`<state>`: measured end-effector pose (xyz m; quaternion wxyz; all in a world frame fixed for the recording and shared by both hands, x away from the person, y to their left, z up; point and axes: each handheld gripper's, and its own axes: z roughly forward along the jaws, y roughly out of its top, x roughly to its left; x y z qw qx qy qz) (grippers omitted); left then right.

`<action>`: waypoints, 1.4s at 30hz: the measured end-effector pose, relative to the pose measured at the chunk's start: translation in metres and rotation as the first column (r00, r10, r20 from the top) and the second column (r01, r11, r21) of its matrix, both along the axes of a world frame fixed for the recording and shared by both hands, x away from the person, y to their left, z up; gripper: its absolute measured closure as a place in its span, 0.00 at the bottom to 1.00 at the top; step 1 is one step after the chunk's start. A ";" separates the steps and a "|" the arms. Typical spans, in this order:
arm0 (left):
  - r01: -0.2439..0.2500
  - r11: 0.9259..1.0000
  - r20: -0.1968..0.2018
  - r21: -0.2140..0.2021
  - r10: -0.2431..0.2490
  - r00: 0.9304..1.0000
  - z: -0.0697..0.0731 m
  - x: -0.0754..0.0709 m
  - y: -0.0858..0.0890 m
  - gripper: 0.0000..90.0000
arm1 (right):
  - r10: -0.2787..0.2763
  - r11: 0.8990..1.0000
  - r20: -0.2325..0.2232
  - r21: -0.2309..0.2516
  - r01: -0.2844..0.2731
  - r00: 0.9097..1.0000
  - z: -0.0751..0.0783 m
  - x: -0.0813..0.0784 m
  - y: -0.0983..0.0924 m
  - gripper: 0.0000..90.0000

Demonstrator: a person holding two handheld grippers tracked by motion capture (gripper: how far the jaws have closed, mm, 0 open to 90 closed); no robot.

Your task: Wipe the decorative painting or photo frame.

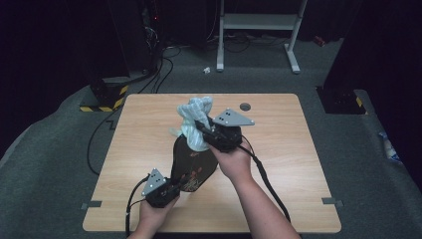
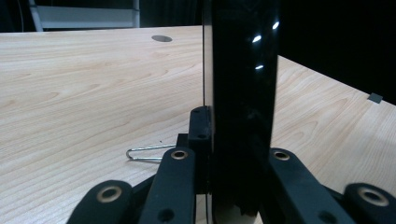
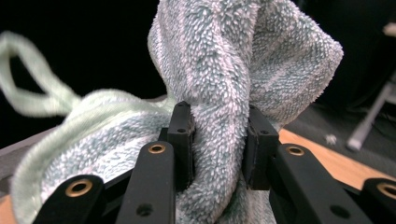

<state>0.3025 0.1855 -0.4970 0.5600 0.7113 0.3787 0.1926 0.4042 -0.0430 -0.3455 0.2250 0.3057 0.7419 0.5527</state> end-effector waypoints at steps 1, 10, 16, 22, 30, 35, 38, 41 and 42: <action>-0.001 1.000 0.000 0.000 0.001 1.000 0.000 0.000 0.000 0.89 | -0.021 1.000 -0.013 -0.003 0.021 1.000 -0.005 0.006 -0.005 0.76; 0.005 1.000 0.002 -0.002 -0.005 1.000 0.000 0.000 0.000 0.89 | -0.135 0.991 -0.123 -0.014 0.135 0.983 -0.044 0.035 -0.043 0.77; 0.010 1.000 0.000 -0.009 -0.010 1.000 -0.001 0.002 0.001 0.89 | -0.113 0.993 -0.206 -0.003 0.114 0.972 -0.073 0.034 -0.056 0.78; 0.004 1.000 -0.006 -0.017 -0.004 1.000 -0.001 0.003 0.002 0.89 | -0.114 0.992 -0.255 -0.088 0.095 0.960 -0.110 0.024 -0.054 0.78; 0.011 1.000 -0.010 -0.008 -0.011 1.000 0.000 0.003 0.001 0.89 | -0.109 0.993 -0.274 -0.071 0.093 0.955 -0.112 0.025 -0.061 0.78; 0.012 1.000 -0.020 -0.008 -0.012 1.000 0.000 0.004 0.002 0.89 | -0.113 0.993 -0.169 -0.044 0.107 0.979 -0.071 0.022 -0.059 0.78; 0.014 1.000 -0.021 -0.008 -0.014 1.000 0.000 0.004 0.002 0.89 | -0.109 0.994 -0.115 -0.031 0.107 0.987 -0.046 0.021 -0.057 0.78; 0.015 1.000 -0.017 -0.003 -0.015 1.000 0.001 0.005 0.000 0.89 | -0.079 0.997 -0.071 -0.006 0.079 0.994 -0.026 0.017 -0.052 0.78; 0.013 1.000 -0.016 -0.001 -0.013 1.000 0.001 0.005 -0.001 0.89 | -0.065 0.998 -0.057 -0.009 0.065 0.996 -0.021 0.015 -0.049 0.77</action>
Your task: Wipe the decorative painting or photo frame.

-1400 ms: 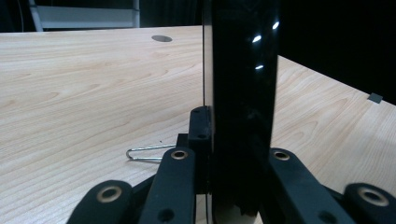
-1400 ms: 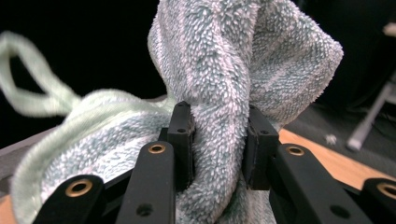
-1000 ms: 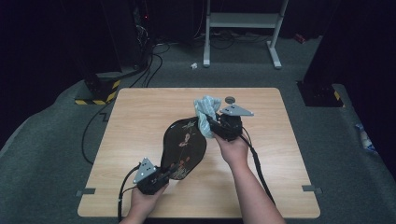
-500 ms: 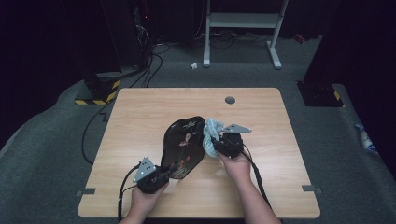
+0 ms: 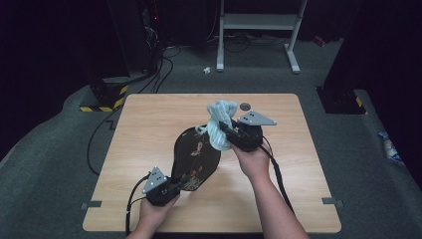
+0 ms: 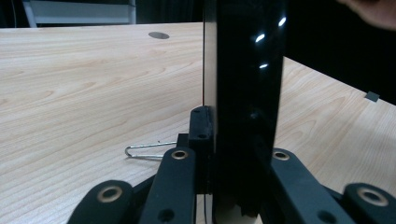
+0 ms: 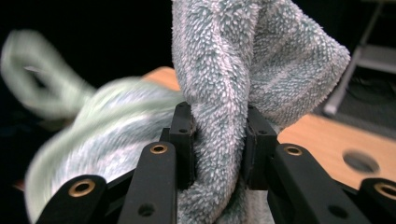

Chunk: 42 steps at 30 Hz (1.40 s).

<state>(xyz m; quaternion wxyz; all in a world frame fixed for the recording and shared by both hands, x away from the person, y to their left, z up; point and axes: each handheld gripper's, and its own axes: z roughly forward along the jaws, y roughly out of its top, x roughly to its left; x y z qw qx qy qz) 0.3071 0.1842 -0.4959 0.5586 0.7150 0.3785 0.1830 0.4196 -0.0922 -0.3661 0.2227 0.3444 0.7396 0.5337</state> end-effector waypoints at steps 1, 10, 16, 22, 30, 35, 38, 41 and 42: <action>0.002 1.000 0.002 0.006 -0.002 1.000 0.000 0.000 0.000 0.89 | 0.014 1.000 0.012 -0.005 -0.014 1.000 0.004 -0.002 0.004 0.77; 0.024 1.000 0.002 0.016 -0.024 1.000 0.001 -0.003 0.007 0.89 | 0.008 1.000 -0.015 -0.025 -0.009 1.000 -0.003 0.005 0.007 0.77; 0.025 1.000 0.002 0.009 -0.025 1.000 0.000 -0.004 0.008 0.89 | -0.032 0.998 -0.085 -0.049 0.028 0.996 -0.034 0.010 -0.004 0.77; 0.020 1.000 0.003 0.008 -0.020 1.000 0.000 -0.004 0.008 0.89 | -0.021 0.995 -0.178 -0.101 0.003 0.984 -0.080 0.003 -0.005 0.77; 0.021 1.000 0.003 0.006 -0.021 1.000 0.000 -0.004 0.008 0.89 | -0.043 0.995 -0.232 -0.099 0.021 0.972 -0.106 -0.003 -0.015 0.78; 0.018 1.000 0.002 0.011 -0.018 1.000 0.000 -0.004 0.008 0.89 | -0.025 0.998 -0.142 -0.067 0.016 0.989 -0.071 -0.007 -0.011 0.77; 0.012 1.000 -0.003 0.007 -0.012 1.000 -0.001 -0.004 0.009 0.89 | -0.011 0.998 -0.068 -0.058 0.008 0.998 -0.042 -0.011 -0.006 0.77; 0.009 1.000 -0.002 0.018 -0.009 1.000 0.000 -0.004 0.008 0.89 | 0.010 0.998 -0.025 -0.059 -0.011 1.000 -0.020 -0.014 0.004 0.77; 0.008 1.000 -0.003 0.016 -0.008 1.000 0.000 -0.004 0.008 0.89 | 0.014 0.997 0.002 -0.076 -0.014 1.000 -0.012 -0.016 0.009 0.77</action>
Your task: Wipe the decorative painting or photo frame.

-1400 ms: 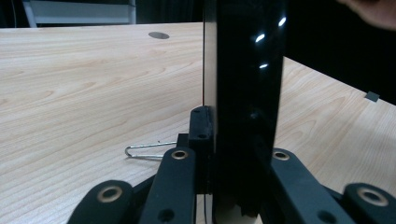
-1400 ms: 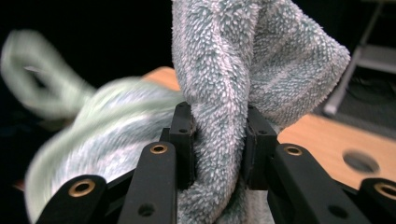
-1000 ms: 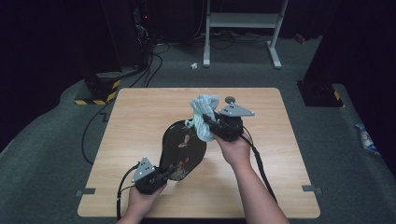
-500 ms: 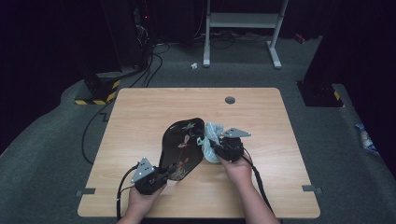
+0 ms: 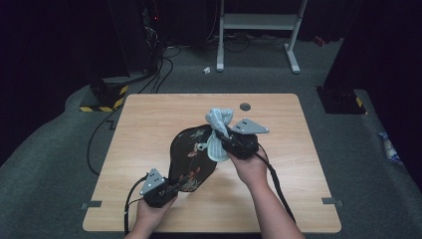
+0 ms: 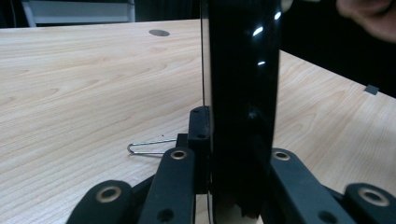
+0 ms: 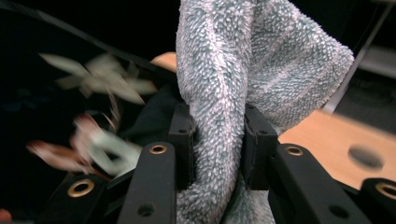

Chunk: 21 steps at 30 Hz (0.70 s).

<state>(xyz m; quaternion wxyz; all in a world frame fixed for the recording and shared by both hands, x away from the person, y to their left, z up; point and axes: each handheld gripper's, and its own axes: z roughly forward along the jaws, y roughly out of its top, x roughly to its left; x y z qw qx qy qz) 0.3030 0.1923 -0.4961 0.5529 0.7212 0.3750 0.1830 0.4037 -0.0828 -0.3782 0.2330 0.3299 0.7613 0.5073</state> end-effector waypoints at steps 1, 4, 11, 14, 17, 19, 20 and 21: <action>0.000 1.000 0.000 -0.001 0.000 1.000 0.000 0.000 0.000 0.89 | 0.007 1.000 0.012 0.000 -0.007 1.000 0.004 -0.001 0.003 0.77; 0.001 1.000 0.000 0.002 -0.001 1.000 0.000 0.000 0.000 0.89 | 0.034 0.999 0.036 0.027 -0.035 0.999 0.019 -0.004 0.010 0.77; 0.004 1.000 0.002 0.007 -0.004 1.000 0.001 0.001 -0.001 0.89 | 0.020 1.000 0.026 -0.007 -0.020 0.999 0.017 0.001 0.006 0.77; 0.007 1.000 0.002 0.011 -0.007 1.000 0.001 0.001 -0.001 0.89 | 0.002 1.000 -0.005 -0.026 -0.002 1.000 0.006 0.006 -0.002 0.77; 0.009 1.000 0.003 0.018 -0.009 1.000 0.002 0.002 -0.001 0.89 | -0.013 0.999 -0.025 -0.053 0.012 1.000 -0.006 0.009 -0.008 0.77; 0.009 1.000 0.000 0.018 -0.009 1.000 0.003 0.002 0.000 0.89 | -0.015 0.998 -0.037 -0.057 0.013 0.999 -0.013 0.011 -0.011 0.77; 0.008 1.000 -0.002 0.014 -0.008 1.000 0.003 0.002 -0.001 0.89 | -0.017 0.998 -0.046 -0.060 0.014 0.999 -0.018 0.011 -0.012 0.77; 0.008 1.000 0.000 0.017 -0.008 1.000 0.003 0.002 0.000 0.89 | -0.017 0.998 -0.056 -0.062 0.014 0.998 -0.022 0.012 -0.013 0.77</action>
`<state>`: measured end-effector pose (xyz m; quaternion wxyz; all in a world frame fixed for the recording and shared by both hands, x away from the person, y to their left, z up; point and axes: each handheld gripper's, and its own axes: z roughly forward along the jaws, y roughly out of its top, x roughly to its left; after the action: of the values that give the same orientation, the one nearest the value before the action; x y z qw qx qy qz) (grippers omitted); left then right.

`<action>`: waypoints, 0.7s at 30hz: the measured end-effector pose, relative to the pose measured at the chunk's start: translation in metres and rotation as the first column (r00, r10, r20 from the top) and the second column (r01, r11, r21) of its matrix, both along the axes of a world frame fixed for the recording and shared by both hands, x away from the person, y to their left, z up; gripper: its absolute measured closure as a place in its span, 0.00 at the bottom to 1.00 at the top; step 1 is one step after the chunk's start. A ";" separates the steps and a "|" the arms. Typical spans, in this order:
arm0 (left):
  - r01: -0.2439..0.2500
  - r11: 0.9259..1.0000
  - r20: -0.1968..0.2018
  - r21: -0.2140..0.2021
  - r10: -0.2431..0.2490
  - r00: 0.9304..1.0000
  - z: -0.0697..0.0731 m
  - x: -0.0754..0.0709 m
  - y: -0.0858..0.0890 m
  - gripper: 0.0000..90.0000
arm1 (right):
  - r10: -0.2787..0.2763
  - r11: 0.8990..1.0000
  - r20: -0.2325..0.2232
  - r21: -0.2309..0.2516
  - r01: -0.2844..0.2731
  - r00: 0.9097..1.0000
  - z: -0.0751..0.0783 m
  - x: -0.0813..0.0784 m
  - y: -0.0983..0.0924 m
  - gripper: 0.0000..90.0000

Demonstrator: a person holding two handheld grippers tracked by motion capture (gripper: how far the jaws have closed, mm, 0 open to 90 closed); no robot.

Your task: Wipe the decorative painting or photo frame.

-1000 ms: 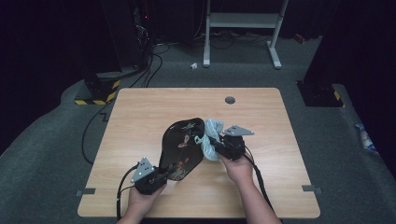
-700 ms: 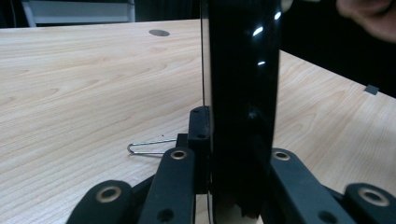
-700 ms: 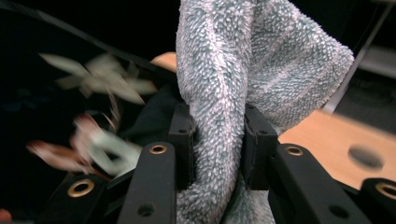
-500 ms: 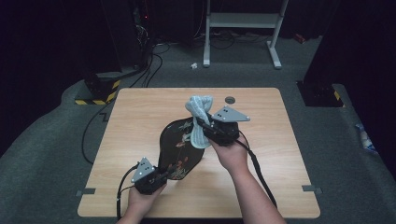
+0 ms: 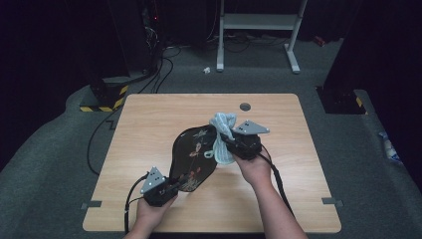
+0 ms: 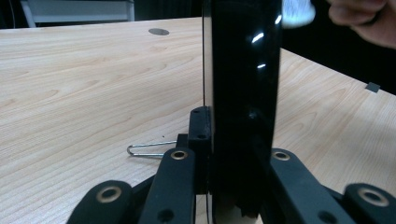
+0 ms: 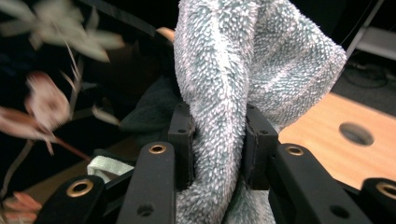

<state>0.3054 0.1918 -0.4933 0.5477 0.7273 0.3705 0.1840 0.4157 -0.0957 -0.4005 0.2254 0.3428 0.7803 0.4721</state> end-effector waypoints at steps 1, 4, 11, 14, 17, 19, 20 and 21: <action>-0.001 1.000 0.001 0.001 0.001 1.000 0.000 0.000 0.000 0.89 | 0.002 1.000 -0.009 -0.002 -0.002 1.000 -0.005 0.001 0.000 0.77; -0.003 1.000 -0.001 -0.001 0.003 1.000 0.000 0.000 0.000 0.89 | 0.008 1.000 -0.043 -0.010 -0.008 0.999 -0.024 0.001 0.000 0.77; -0.013 1.000 -0.005 -0.005 0.013 1.000 0.000 0.001 0.003 0.89 | 0.005 0.997 -0.119 -0.082 -0.014 0.993 -0.065 -0.003 0.006 0.77; -0.014 1.000 -0.007 -0.006 0.014 1.000 0.000 0.002 0.006 0.89 | 0.005 0.996 -0.155 -0.092 -0.020 0.988 -0.080 -0.002 0.005 0.77; -0.018 1.000 -0.007 -0.011 0.018 1.000 0.000 0.003 0.007 0.89 | 0.013 0.994 -0.196 -0.102 -0.034 0.980 -0.093 -0.001 0.007 0.77; -0.019 1.000 -0.006 -0.007 0.019 1.000 0.000 0.003 0.009 0.89 | 0.027 0.993 -0.239 -0.109 -0.054 0.971 -0.102 0.000 0.010 0.77; -0.023 1.000 -0.005 -0.008 0.022 1.000 0.000 0.003 0.009 0.89 | 0.037 0.991 -0.259 -0.113 -0.068 0.965 -0.106 0.001 0.011 0.77; -0.022 1.000 -0.006 -0.008 0.022 1.000 0.000 0.003 0.010 0.89 | 0.049 0.990 -0.281 -0.110 -0.083 0.958 -0.110 0.001 0.012 0.77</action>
<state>0.3088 0.2015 -0.4936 0.5475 0.7215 0.3807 0.1865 0.4164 -0.0838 -0.5107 0.1182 0.3648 0.8424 0.3785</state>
